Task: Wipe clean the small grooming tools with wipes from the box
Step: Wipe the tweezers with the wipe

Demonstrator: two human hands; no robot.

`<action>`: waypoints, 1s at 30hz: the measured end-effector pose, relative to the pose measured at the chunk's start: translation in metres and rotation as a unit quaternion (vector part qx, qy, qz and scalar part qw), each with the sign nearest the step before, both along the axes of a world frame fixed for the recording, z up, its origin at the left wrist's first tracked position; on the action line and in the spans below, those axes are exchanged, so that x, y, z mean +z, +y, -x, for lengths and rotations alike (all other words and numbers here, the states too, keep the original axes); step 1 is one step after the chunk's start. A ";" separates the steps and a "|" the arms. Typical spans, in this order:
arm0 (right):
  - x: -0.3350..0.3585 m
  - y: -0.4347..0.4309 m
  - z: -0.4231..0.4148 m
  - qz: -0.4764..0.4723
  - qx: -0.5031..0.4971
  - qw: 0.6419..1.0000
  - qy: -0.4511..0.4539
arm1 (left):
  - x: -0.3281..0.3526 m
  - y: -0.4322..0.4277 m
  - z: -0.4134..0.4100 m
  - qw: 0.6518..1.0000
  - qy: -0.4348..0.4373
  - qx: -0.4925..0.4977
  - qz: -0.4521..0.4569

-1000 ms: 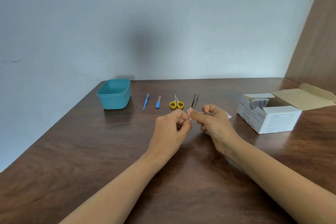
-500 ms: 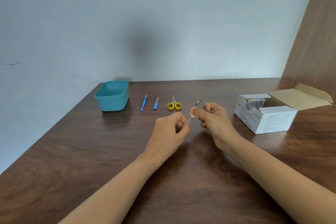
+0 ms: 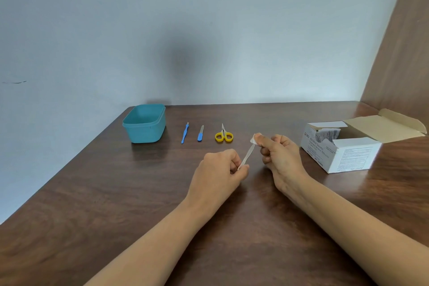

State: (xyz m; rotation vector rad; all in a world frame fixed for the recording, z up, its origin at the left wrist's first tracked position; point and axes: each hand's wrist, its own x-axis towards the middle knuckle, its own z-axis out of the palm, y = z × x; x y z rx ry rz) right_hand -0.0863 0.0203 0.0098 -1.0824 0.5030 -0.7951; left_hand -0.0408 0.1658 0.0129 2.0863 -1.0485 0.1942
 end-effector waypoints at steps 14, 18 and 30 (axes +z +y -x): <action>-0.007 -0.003 -0.011 0.043 -0.090 0.995 0.012 | -0.006 -0.006 0.008 0.997 -0.060 0.028 -0.030; -0.009 -0.005 -0.016 0.065 -0.093 0.993 0.022 | -0.008 -0.007 0.007 0.996 -0.074 0.038 -0.024; -0.003 -0.020 -0.018 -0.055 0.042 0.992 -0.109 | -0.001 -0.005 -0.003 0.980 0.143 0.006 0.140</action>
